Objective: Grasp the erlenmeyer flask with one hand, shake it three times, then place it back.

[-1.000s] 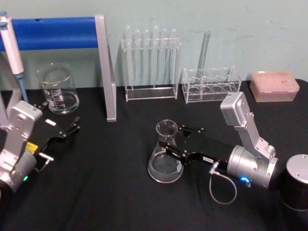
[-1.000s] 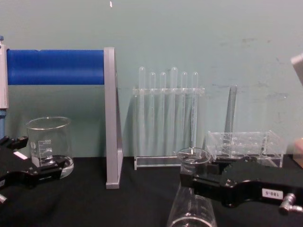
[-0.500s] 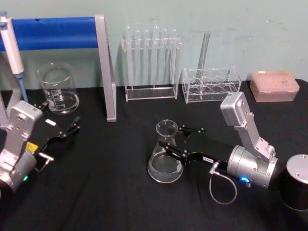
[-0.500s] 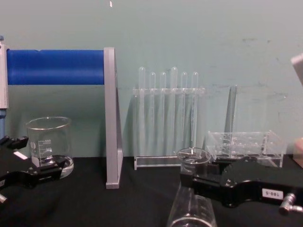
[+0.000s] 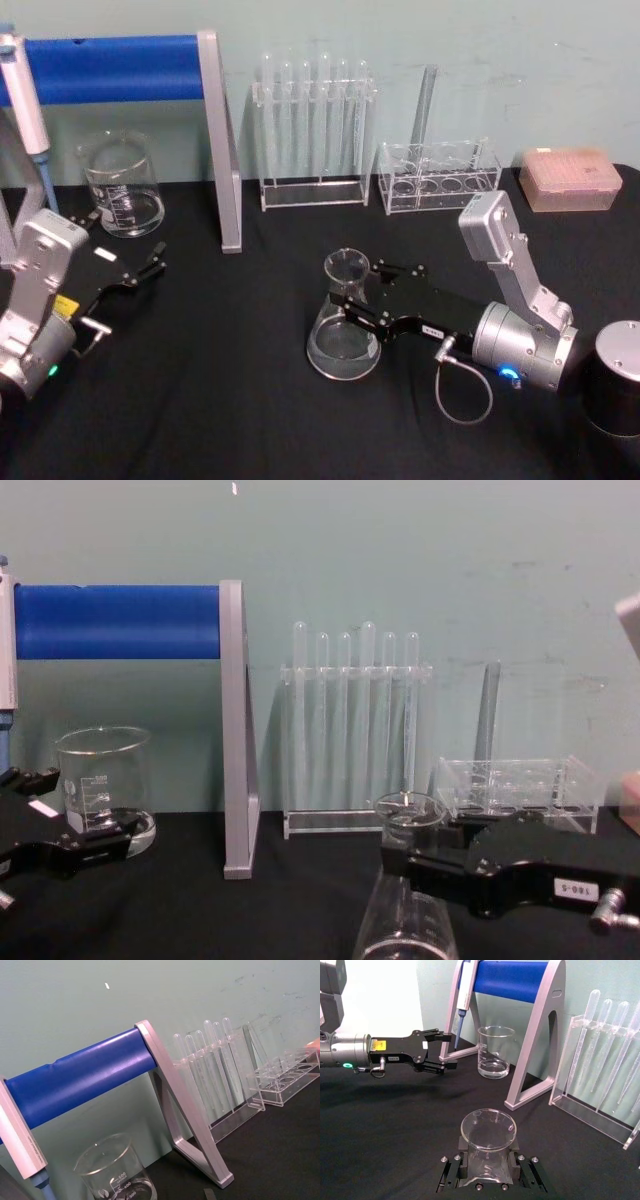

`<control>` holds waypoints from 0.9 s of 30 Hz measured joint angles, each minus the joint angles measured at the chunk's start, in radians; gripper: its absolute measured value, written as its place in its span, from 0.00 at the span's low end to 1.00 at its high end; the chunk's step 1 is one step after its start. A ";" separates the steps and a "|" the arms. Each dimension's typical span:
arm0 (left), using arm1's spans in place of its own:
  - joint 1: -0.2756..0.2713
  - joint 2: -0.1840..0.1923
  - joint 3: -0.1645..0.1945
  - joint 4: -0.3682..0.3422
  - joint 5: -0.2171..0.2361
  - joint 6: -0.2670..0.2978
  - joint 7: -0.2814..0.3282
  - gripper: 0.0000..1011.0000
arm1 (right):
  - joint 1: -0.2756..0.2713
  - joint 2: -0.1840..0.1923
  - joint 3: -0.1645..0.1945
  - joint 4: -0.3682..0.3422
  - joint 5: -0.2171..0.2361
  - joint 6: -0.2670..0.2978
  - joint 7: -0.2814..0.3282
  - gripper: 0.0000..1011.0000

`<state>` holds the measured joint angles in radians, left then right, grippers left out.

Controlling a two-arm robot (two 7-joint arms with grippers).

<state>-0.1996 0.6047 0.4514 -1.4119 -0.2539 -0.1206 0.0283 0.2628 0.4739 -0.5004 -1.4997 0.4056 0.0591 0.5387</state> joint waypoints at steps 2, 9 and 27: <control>0.000 0.000 0.000 0.000 0.000 0.000 0.000 0.99 | 0.000 0.000 0.000 0.000 0.000 0.000 0.000 0.44; 0.000 0.000 0.000 0.000 0.000 0.000 0.000 0.99 | 0.000 0.000 0.000 0.000 0.001 0.000 0.000 0.61; 0.000 0.000 0.000 0.000 0.000 0.000 0.000 0.99 | 0.000 0.000 0.000 0.000 0.000 0.000 0.000 0.99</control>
<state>-0.1995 0.6047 0.4514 -1.4120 -0.2539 -0.1205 0.0283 0.2629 0.4738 -0.5004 -1.4997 0.4059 0.0590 0.5387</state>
